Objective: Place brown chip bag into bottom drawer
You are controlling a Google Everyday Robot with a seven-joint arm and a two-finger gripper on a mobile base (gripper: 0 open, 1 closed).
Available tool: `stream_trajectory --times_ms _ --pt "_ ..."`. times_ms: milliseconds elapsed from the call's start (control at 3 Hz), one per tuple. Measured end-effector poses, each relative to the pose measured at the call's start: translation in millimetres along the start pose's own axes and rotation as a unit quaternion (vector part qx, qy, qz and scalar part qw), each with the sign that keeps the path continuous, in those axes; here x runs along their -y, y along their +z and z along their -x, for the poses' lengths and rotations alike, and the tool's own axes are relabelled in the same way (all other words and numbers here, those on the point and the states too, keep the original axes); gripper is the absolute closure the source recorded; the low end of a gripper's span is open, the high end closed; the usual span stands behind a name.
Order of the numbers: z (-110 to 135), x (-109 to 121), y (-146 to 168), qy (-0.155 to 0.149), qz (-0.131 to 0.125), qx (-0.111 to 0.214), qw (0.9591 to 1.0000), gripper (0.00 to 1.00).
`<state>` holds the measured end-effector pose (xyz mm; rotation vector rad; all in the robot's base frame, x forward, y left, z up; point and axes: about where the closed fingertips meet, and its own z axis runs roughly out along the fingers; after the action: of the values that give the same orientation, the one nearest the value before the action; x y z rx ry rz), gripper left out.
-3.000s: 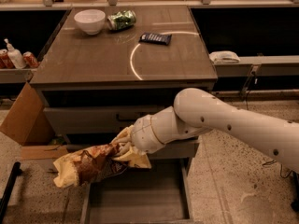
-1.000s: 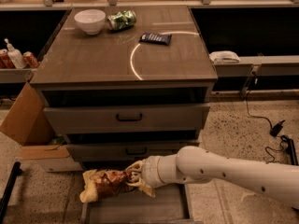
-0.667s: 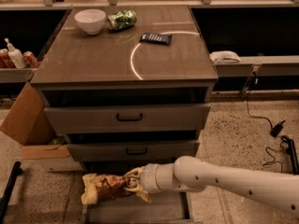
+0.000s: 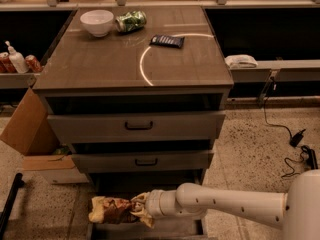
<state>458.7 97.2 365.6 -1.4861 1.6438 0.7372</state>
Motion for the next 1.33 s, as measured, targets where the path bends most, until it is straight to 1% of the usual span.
stream_trajectory --times_ms 333,667,1000,1333 --pt "-32 3 24 0.029 -0.011 -0.015 0.9994 0.81" --pt "-56 14 36 0.052 -0.031 -0.023 0.9979 0.57" --pt "-71 24 38 0.063 -0.048 -0.027 0.9965 0.36" --pt "-82 30 37 0.071 -0.058 -0.030 0.9953 0.11"
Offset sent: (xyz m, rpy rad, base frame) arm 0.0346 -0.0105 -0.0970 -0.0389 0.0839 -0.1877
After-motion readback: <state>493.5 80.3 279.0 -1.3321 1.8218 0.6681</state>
